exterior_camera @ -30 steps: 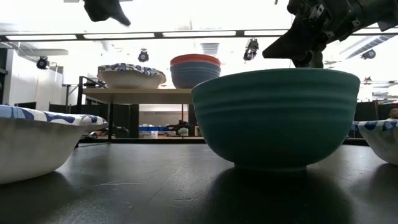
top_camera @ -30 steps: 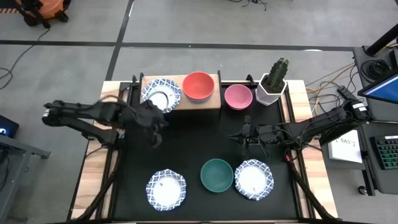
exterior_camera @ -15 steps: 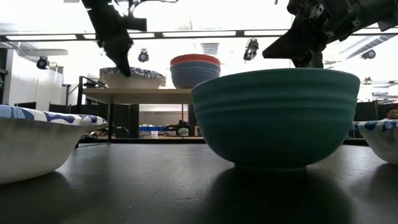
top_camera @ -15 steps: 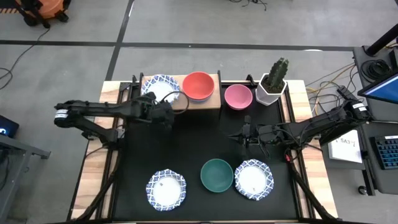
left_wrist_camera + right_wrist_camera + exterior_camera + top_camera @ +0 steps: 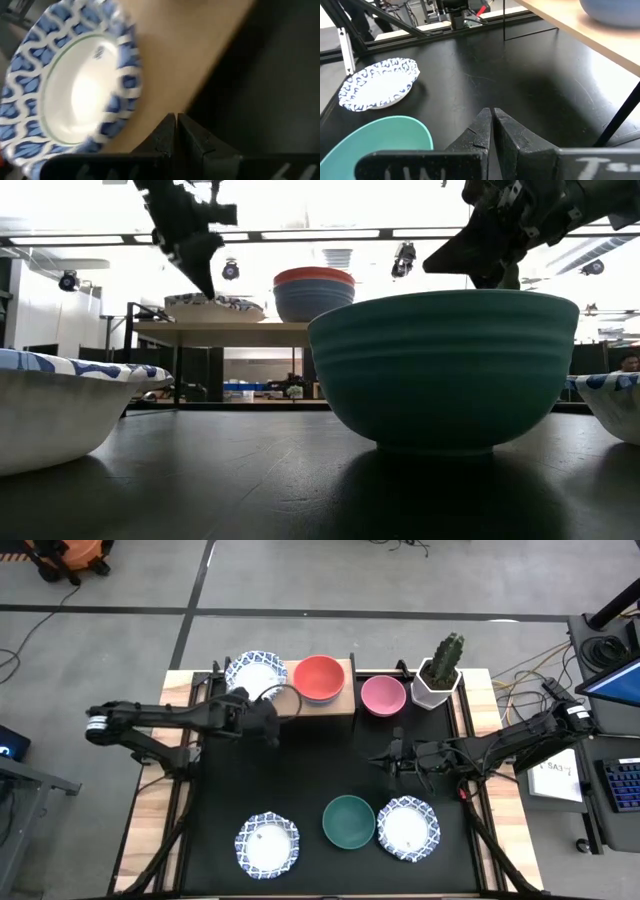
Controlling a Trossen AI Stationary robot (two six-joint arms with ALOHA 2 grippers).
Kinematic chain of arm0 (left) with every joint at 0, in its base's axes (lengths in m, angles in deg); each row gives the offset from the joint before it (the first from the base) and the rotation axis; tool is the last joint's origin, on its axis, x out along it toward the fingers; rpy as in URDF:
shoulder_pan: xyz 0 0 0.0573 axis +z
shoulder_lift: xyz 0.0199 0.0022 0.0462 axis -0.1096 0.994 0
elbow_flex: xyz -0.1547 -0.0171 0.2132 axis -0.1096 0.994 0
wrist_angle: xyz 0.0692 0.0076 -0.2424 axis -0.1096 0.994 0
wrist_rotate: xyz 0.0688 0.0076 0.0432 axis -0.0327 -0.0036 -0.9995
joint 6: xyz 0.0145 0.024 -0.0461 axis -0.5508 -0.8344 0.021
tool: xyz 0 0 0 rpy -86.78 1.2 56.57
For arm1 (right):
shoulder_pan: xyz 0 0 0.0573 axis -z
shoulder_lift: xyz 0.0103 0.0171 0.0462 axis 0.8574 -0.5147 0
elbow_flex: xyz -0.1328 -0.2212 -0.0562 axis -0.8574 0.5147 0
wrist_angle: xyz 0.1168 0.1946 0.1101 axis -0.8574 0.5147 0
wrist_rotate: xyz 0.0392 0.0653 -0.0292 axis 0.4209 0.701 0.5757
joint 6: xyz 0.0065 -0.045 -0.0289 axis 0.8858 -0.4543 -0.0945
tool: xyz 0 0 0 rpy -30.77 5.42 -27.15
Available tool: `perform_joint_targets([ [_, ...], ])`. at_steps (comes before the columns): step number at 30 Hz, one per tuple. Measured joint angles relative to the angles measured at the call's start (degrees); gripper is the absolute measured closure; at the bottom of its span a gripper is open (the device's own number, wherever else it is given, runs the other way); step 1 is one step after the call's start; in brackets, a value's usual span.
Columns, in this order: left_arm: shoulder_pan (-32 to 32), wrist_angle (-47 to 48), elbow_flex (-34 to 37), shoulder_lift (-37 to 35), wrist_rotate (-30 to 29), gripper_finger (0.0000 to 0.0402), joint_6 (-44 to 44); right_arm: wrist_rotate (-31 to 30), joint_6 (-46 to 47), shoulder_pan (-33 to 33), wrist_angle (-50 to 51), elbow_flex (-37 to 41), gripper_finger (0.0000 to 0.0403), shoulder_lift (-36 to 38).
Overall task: Place and stack bowls onto a shelf
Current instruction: Stack the green bowl on top of the orange bowl on the shelf
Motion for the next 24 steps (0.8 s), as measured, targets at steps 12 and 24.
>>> perform_joint_targets([
  [12,-17.2,-7.3,0.0,-0.5,6.5,0.0401,-3.0,0.0,0.8,0.0,0.4,-1.5,0.0394,-0.2],
  [24,-22.6,-39.9,12.7,-4.9,26.1,0.0402,-21.2,1.9,-0.2,-3.4,3.6,-7.9,0.0394,-7.1],
])
